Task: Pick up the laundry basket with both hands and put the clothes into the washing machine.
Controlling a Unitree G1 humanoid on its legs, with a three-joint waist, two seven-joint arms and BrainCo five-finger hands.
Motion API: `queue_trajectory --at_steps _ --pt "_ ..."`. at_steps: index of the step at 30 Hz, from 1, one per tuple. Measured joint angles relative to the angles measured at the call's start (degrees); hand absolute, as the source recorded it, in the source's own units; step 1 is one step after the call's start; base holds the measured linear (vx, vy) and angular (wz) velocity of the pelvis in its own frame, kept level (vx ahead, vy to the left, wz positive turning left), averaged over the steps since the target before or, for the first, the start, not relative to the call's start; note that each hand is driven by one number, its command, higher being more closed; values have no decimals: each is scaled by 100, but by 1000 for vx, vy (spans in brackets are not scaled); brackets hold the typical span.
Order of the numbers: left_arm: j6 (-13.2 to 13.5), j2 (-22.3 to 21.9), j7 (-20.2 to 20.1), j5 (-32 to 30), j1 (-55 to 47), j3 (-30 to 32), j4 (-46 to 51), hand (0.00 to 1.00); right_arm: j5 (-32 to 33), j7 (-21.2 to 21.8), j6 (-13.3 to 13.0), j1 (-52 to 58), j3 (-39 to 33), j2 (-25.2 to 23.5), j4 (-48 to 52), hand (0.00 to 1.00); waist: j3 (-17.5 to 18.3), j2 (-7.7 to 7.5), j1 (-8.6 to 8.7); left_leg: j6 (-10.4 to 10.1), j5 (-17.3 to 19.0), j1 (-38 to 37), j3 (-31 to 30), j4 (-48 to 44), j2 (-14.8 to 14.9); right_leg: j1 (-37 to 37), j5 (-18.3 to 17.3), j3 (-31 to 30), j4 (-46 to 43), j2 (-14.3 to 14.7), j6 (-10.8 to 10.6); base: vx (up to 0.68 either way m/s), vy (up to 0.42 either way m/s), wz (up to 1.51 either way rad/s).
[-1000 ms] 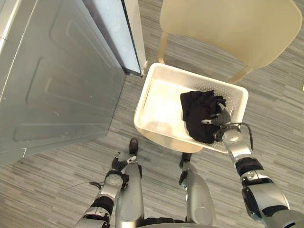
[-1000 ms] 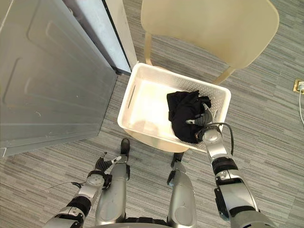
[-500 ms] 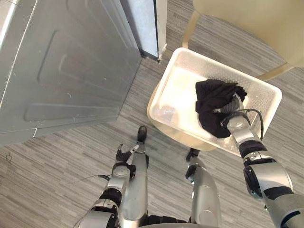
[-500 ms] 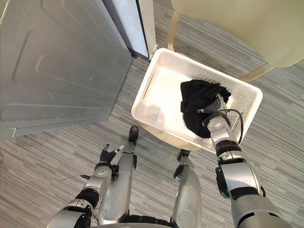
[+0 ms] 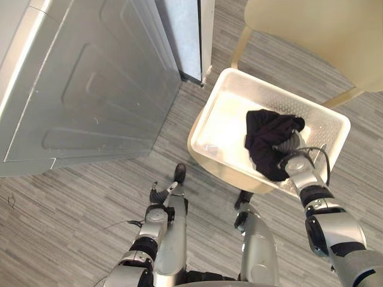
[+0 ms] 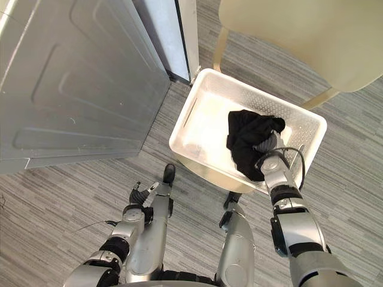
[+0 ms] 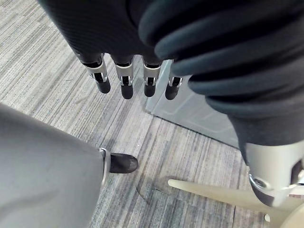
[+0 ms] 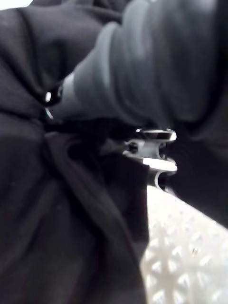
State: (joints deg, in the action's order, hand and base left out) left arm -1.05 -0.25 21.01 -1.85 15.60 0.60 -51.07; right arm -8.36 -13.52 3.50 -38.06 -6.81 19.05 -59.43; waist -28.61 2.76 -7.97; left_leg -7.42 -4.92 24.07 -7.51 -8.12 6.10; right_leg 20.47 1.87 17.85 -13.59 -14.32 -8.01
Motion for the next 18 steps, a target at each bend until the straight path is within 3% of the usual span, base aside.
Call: queue_trajectory --at_steps 3,7,9,13,18 --pt "-38 85 -99 0 -208 1 9 0 450 -24 187 8 -266 -76 91 100 1 -2 7 21 -107 -307 64 233 -56 -167 -23 -47 -22 -82 -25 32 6 0" --pt "-56 208 -104 0 -561 12 124 0 903 -243 182 34 -291 -286 1380 100 102 -23 94 32 -157 -715 181 446 -36 -473 -12 -96 108 -65 -32 14 1 -11" --pt "-93 198 -116 17 -819 31 115 0 1106 -309 120 230 -270 -495 2315 100 484 -52 74 26 -205 -895 313 674 24 -577 86 -198 362 25 -43 48 -11 -23" --pt "-103 159 -224 19 -1106 231 129 0 1251 -315 -106 836 -257 -900 3747 100 885 -95 100 26 -204 -1232 460 894 72 -900 218 -243 744 102 -65 70 -12 -18" --pt "-112 157 -366 24 -1473 347 804 0 1495 -270 -237 1442 -262 -1203 5263 100 1273 -290 241 20 -199 -1665 569 1111 112 -1316 269 -304 1053 177 -82 64 -7 -10"
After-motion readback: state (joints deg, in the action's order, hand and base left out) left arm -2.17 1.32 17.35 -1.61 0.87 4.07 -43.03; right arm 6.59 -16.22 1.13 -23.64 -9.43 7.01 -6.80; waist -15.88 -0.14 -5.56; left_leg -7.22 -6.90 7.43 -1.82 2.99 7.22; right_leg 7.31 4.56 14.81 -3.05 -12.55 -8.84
